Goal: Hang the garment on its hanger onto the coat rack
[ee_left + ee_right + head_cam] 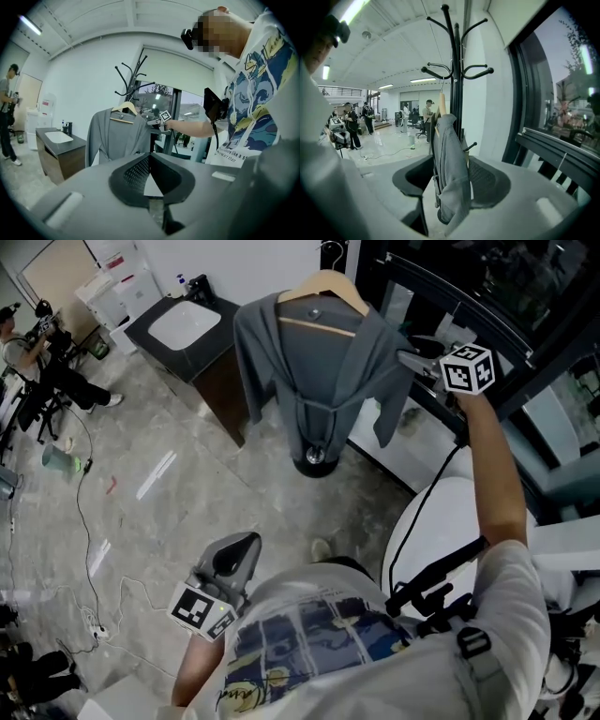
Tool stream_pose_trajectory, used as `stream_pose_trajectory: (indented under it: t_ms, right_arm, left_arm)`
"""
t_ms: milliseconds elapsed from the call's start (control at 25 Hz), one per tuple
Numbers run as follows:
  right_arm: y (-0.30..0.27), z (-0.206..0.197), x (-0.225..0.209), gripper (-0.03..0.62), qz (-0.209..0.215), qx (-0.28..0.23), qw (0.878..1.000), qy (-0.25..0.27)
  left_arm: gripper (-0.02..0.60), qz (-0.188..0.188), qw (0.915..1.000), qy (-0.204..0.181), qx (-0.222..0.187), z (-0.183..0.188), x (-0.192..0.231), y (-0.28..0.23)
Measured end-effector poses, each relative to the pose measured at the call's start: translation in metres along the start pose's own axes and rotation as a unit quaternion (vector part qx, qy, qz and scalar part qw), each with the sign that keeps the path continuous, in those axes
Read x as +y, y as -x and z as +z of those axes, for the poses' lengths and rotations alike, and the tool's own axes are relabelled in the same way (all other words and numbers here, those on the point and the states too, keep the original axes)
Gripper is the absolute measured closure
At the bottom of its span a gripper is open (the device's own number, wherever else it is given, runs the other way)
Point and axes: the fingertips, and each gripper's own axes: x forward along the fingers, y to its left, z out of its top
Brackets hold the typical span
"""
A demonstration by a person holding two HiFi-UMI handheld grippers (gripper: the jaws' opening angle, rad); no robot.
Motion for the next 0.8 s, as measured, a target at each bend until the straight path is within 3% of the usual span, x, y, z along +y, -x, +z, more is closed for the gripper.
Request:
stream_pose_trajectory:
  t_ms: [240,520,680,800]
  right_arm:
    - [0.05,-0.014,0.016,0.361,-0.061,-0.003,0.998,-0.011]
    - [0.097,-0.057,0.065,0.361,-0.117,0.018,0.993,-0.014]
    - [0.117,-0.084,0.111,0.366,-0.14,0.034,0.99,0.003]
    - [0.124,-0.104,0.164,0.404,-0.138,0.038,0.99,0.007]
  left_arm:
    - [0.578,-0.022,0.9997,-0.005,-0.001,-0.012,-0.015,0.028]
    - [0.578,-0.045,0.999,-0.004,0.005,-0.032,-0.036,0.064]
    - [0.578,-0.053,0.9986,-0.005,0.008,-0.042,-0.048,0.085]
    - [0.578,-0.056,0.9984,-0.003,0.01,-0.051,-0.056,0.103]
